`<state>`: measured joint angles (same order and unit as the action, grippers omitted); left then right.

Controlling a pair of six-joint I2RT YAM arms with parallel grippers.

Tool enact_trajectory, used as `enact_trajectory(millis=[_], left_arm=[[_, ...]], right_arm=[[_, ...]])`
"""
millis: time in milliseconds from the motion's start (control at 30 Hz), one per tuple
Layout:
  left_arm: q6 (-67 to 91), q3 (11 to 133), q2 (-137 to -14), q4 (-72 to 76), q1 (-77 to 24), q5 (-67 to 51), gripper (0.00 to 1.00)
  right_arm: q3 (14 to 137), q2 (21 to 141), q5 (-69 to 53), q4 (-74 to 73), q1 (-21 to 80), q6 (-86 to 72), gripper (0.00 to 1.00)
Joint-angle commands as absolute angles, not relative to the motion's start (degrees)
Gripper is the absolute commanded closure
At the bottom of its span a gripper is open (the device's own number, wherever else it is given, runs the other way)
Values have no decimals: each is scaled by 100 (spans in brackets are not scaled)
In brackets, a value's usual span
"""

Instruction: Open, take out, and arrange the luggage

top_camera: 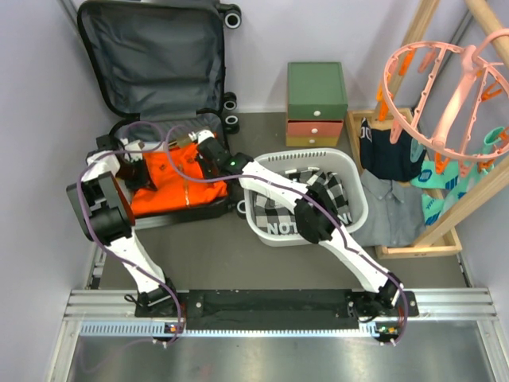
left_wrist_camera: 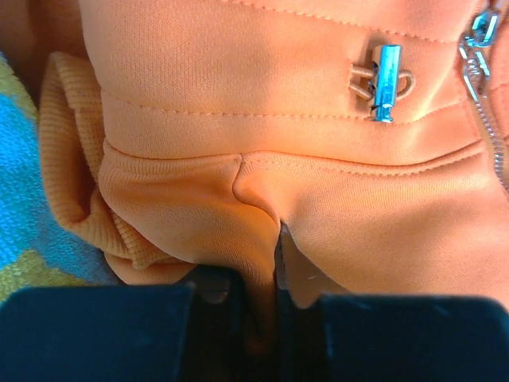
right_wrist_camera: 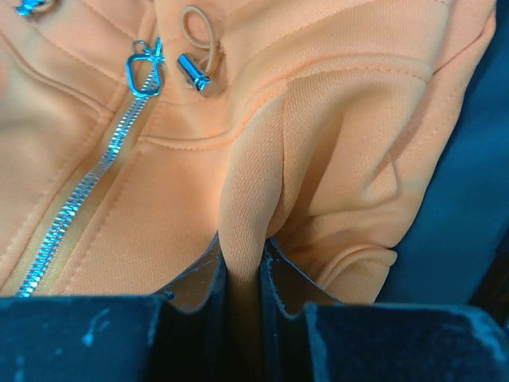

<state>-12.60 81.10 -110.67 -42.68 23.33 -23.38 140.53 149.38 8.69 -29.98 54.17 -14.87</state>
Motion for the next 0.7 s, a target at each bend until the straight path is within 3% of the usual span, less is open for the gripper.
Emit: enact_trajectory(millis=[0,300,667], left_arm=[[-1196,8235,-10856,-4606,2232,-3366,100],[-800,8613,-9819,-4535,2338,-3507,100],[-756,9035,-9360,-4693,2347,-3515,100]], right_arm=[[13633,14363,37,-3420,5344,-1784,100],[13325,13018,-457,-2348,5168,-2091,100],[13210,12569,-396,-2390,5107,-2180,100]])
